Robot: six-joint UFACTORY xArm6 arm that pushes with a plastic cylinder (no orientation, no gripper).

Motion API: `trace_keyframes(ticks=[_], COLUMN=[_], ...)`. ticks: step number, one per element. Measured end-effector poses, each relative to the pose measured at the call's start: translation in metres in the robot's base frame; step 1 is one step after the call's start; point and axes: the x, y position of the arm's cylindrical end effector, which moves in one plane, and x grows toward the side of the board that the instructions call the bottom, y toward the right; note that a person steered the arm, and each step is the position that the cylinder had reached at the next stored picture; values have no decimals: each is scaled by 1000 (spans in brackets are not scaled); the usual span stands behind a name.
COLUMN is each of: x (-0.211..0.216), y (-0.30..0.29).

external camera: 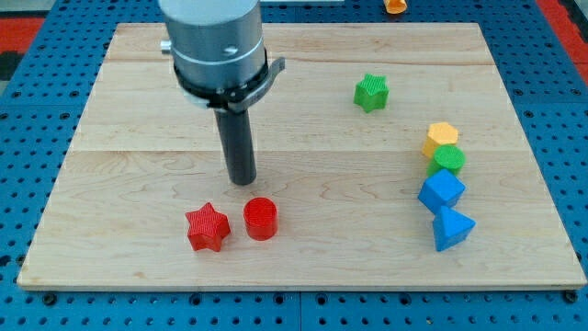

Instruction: Push the green star into the red blocks

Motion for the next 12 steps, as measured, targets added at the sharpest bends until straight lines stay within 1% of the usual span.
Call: trace_keyframes(ticks=[1, 2, 3, 4, 6, 7, 8, 9, 10, 11, 12], x=[-24, -39, -45, -68, -104, -134, -99, -91, -109, -145, -141], y=[42, 97, 138, 190, 273, 226, 155, 106, 161, 143, 76])
